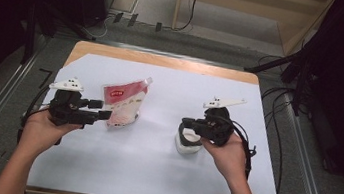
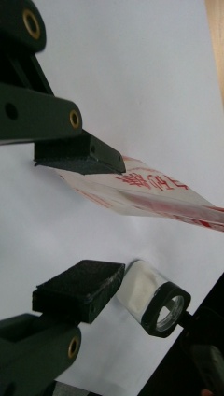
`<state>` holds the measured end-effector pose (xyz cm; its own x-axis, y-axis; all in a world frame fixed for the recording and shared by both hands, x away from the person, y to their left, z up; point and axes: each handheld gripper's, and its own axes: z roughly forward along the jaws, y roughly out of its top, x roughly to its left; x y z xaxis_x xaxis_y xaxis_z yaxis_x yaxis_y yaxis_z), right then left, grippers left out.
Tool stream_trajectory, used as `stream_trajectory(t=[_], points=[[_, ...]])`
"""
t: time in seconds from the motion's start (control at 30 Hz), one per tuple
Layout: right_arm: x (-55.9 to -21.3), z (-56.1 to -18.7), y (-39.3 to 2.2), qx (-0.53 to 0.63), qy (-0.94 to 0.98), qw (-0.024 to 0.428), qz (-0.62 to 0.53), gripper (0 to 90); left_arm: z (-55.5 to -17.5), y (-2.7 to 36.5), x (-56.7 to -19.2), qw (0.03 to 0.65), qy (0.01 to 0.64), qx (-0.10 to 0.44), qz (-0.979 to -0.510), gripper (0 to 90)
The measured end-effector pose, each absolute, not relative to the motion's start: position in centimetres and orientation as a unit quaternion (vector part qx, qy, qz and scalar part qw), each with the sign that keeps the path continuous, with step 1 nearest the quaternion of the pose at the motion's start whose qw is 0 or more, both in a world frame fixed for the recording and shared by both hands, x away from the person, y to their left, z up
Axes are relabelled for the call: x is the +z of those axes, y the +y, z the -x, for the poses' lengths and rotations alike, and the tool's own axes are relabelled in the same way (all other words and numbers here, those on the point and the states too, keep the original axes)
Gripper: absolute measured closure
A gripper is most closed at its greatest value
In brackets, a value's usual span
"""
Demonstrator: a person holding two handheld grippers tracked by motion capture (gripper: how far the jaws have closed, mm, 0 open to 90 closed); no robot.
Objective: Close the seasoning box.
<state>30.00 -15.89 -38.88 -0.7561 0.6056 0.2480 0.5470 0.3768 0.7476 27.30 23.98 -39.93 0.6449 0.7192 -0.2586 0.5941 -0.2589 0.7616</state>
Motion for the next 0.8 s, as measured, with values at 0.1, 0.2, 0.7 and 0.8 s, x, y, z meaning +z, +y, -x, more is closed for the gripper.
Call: stream_trajectory(t=[0.1,0.2,0.7,0.8], points=[[-38.0,-30.3,-17.1,0.435,0.826,0.053,-0.355,90.0,-27.2,24.1,-40.3,0.450,0.417,0.070,-0.787,45.6],[-37.3,-30.5,-18.3,0.441,0.818,0.063,-0.363,90.0,-27.2,24.3,-40.5,0.446,0.416,0.075,-0.789,44.9],[-36.1,-30.8,-21.4,0.446,0.802,0.088,-0.386,90.0,-27.2,24.8,-42.2,0.440,0.422,0.076,-0.789,41.9],[-36.1,-30.9,-22.2,0.446,0.798,0.094,-0.395,90.0,-27.2,25.0,-42.2,0.441,0.424,0.078,-0.788,41.9]])
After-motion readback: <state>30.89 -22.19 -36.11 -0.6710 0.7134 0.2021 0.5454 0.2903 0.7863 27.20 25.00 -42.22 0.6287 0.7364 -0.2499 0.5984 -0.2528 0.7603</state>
